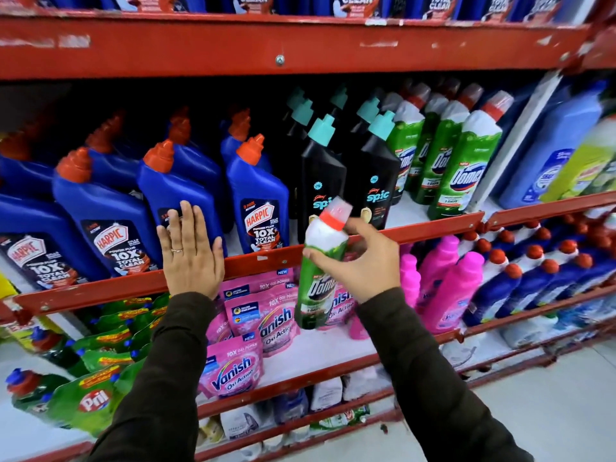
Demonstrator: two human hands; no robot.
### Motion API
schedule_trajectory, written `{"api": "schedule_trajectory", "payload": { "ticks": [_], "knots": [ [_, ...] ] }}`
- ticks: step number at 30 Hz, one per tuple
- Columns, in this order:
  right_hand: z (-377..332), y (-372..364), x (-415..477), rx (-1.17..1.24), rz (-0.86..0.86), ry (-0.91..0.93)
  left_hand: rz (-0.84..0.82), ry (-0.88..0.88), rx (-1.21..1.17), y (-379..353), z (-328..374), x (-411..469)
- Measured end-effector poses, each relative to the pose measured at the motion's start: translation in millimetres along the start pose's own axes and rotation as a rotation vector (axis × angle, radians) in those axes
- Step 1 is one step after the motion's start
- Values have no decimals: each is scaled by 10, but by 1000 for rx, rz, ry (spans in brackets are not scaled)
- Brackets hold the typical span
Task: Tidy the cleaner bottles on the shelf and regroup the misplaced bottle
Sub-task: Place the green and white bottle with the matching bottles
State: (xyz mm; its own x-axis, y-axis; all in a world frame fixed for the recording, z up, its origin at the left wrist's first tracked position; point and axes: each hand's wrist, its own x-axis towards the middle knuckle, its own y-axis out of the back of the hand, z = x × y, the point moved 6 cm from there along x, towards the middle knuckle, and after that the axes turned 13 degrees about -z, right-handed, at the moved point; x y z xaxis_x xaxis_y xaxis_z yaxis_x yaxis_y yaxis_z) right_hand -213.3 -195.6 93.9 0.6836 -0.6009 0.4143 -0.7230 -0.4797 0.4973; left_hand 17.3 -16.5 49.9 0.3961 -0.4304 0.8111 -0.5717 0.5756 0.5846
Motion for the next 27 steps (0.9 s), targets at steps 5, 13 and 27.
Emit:
{"api": "schedule_trajectory", "payload": {
  "ticks": [5,13,27],
  "knots": [
    [-377,767,164,-39,236,35,-2,-38,-13,-41,8,-11],
    [-366,1655,383,-282,491,-78,18,-51,-29,-67,-1,-17],
    [180,1479,1051,-288,350,-146,18,-58,-37,-81,-7,-27]
  ]
}}
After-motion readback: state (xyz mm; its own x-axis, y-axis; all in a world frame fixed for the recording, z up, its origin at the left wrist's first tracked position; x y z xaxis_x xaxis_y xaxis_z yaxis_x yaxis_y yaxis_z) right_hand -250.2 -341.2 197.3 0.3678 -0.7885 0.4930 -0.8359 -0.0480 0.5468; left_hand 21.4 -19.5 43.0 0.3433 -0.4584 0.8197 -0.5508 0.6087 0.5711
